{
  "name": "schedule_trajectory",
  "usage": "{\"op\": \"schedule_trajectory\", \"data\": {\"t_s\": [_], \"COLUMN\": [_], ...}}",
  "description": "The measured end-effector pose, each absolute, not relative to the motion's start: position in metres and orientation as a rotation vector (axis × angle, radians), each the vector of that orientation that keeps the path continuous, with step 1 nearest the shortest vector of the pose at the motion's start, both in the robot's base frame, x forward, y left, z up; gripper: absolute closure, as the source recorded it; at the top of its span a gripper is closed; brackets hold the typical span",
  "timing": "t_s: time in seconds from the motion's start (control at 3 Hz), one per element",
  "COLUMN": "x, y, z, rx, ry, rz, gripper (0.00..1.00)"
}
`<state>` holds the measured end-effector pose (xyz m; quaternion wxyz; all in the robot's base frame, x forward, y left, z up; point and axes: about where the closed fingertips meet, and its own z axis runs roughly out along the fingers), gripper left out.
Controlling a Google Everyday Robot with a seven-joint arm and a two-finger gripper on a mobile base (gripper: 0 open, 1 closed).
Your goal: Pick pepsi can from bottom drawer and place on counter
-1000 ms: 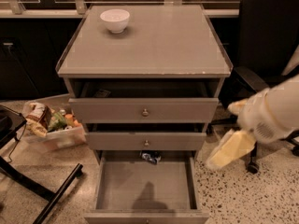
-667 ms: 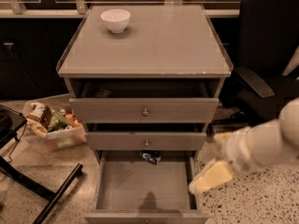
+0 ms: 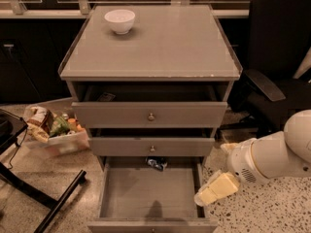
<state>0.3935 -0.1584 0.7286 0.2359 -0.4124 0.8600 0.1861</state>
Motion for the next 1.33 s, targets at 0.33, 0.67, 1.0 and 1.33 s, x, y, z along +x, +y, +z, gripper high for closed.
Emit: {"op": "schedule_trajectory", "data": {"t_s": [0.33, 0.67, 1.0, 1.33], "x": [0.397, 0.402, 0.417, 0.439], "y": [-0.16, -0.174, -0.188, -0.193], "z": [0.716, 0.662, 0.597, 0.549], "rx": [-1.107, -0.998, -0.87, -0.782], "ry": [2.375, 2.419, 2.388, 2.26], "rz": [0.532, 0.575, 0.6, 0.589], "gripper": [0.0, 0.0, 0.0, 0.0]}}
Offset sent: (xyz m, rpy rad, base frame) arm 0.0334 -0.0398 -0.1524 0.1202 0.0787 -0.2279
